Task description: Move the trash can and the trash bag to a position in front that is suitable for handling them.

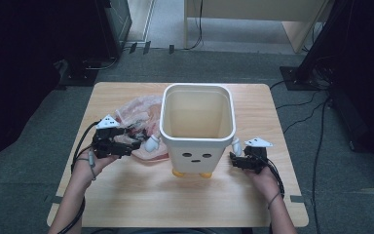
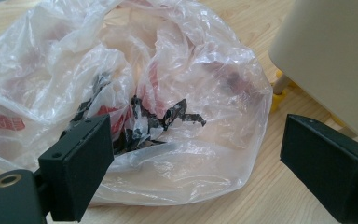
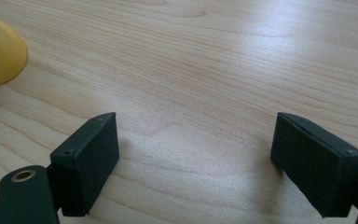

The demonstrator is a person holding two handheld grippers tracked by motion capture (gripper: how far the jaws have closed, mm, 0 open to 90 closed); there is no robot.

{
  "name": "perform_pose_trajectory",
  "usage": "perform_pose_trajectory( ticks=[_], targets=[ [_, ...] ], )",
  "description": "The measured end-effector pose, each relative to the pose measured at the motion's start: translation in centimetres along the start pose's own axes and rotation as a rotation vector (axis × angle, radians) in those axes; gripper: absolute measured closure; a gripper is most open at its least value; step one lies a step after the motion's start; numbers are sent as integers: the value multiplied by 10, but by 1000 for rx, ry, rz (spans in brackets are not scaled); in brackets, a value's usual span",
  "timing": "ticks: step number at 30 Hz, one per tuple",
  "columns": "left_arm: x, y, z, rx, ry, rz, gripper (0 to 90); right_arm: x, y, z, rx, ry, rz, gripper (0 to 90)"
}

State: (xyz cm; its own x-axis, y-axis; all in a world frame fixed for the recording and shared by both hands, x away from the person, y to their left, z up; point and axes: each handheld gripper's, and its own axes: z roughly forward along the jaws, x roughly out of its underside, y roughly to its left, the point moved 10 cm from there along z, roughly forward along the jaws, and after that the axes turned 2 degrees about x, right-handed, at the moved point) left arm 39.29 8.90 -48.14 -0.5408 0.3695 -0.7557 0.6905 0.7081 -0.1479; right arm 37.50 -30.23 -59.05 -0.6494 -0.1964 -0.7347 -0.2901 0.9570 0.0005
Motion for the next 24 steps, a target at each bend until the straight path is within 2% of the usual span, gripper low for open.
perform_pose_trajectory(
  ticks=[7,14,18,24],
  targets=[
    [-4,-4,-3,-7,3,6,98,0,0,0,-1,0,-1,149],
    [-10,-9,-6,5,-11,5,98,0,0,0,-1,0,-1,149],
    [-17,-8,-6,9,-21,-18,97,0,0,0,-1,0,-1,149],
    [-23,-11,-4,14,-26,-2,98,0,0,0,-1,0,-1,149]
  ],
)
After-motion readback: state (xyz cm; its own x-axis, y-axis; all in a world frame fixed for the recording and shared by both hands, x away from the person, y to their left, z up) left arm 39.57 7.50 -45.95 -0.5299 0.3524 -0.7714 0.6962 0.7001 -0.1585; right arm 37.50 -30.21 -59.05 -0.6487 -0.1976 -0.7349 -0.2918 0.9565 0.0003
